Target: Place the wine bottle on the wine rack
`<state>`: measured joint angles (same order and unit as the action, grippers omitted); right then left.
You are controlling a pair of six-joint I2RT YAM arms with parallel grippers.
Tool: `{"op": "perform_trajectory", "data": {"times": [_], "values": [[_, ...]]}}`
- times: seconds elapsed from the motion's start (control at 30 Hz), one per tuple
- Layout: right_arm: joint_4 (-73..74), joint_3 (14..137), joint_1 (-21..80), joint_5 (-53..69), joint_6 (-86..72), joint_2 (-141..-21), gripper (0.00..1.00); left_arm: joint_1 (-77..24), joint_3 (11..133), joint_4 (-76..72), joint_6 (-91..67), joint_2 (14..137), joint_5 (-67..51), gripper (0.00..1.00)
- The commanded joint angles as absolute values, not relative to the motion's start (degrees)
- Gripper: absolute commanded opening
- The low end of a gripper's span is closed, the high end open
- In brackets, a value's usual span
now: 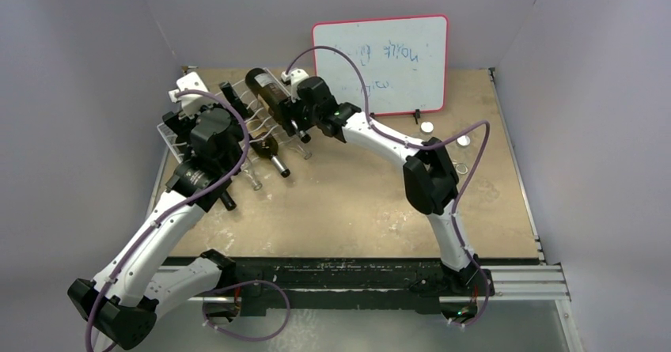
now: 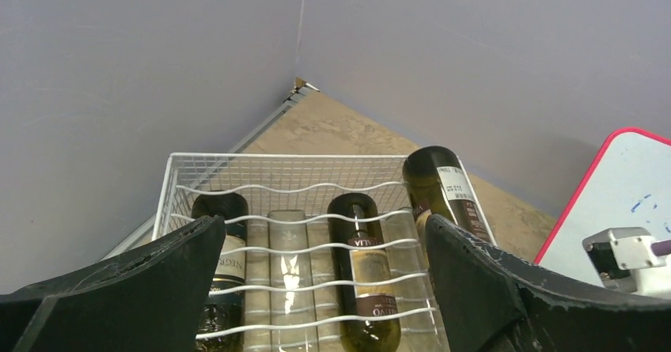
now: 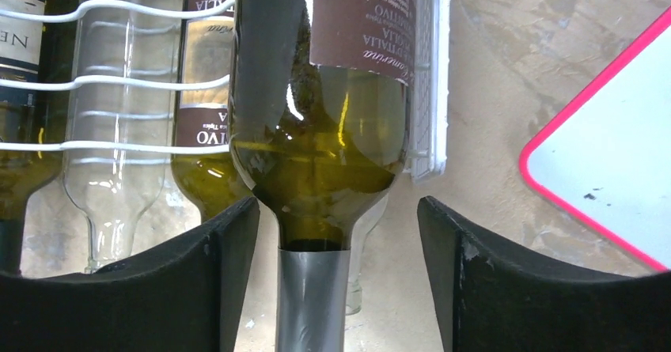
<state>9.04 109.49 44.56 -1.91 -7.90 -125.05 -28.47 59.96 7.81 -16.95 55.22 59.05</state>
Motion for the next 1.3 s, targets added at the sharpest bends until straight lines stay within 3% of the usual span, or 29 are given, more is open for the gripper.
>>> {"op": "perform_trajectory", "data": {"times": [0.0, 0.37, 0.63, 0.97, 1.1, 1.27], "values": [[5.7, 111.4, 44.0, -2.9, -8.9, -118.3, 0.78, -28.0, 59.5, 5.4, -16.6, 54.9, 58.1, 0.98], [1.9, 97.9, 43.9, -9.3, -12.3, -103.4, 0.79, -27.9, 57.7, 2.7, -15.1, 53.6, 48.4, 1.00], [-1.9, 78.1, 43.9, -29.2, -13.9, -81.8, 0.79, -27.9, 56.9, 0.8, -13.3, 53.3, 34.6, 1.00], [9.4, 70.6, 43.1, -52.2, -14.7, -65.9, 0.80, -28.0, 55.1, -1.4, -12.7, 52.7, 22.4, 0.98], [15.4, 69.3, 35.8, -48.1, -20.1, -63.5, 0.81, -28.0, 55.3, -1.3, -13.0, 53.3, 21.2, 0.98], [19.5, 68.3, 34.1, -46.4, -23.3, -64.1, 0.81, -28.0, 55.1, -1.2, -13.2, 53.3, 20.7, 0.97]]}}
